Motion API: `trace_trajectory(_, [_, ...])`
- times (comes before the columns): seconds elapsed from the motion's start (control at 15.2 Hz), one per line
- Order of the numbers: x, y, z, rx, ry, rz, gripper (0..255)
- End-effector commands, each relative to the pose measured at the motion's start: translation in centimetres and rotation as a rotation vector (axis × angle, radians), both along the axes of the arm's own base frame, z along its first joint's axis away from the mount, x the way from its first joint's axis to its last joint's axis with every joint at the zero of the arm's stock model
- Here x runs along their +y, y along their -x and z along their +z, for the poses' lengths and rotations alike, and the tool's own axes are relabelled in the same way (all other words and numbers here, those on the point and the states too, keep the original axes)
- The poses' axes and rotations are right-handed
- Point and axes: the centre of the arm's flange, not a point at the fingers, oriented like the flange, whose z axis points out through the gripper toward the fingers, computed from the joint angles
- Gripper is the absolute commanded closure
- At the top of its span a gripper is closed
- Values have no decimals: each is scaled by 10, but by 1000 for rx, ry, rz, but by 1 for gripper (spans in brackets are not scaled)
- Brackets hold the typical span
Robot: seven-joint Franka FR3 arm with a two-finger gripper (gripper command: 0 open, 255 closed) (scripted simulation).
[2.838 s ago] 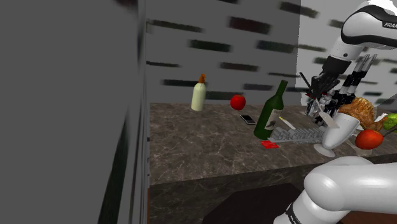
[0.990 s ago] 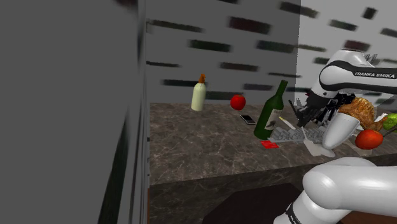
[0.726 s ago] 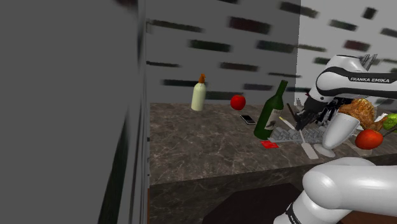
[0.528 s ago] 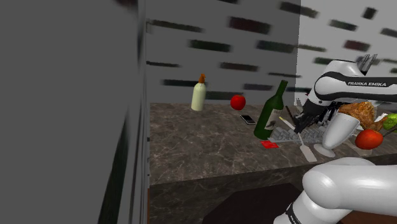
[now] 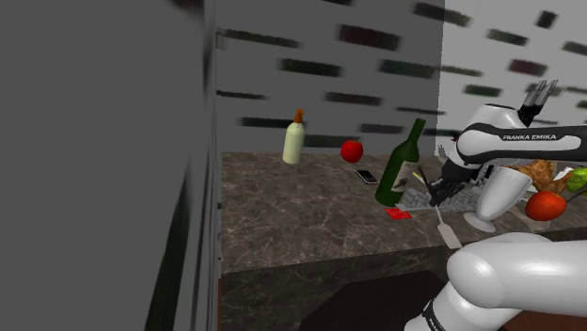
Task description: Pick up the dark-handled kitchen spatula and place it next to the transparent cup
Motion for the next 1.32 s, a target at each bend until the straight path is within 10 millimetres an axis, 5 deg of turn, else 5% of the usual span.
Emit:
trace_trajectory(0.0, [0,0,-11,0,0,0,255])
trace_trajectory(0.46, [0,0,-48,0,0,0,255])
trace_trajectory(0.99, [0,0,-48,0,0,0,255])
trace_trajectory(1.06, [0,0,-48,0,0,0,0])
trace_trajectory(1.25, [0,0,-47,0,0,0,0])
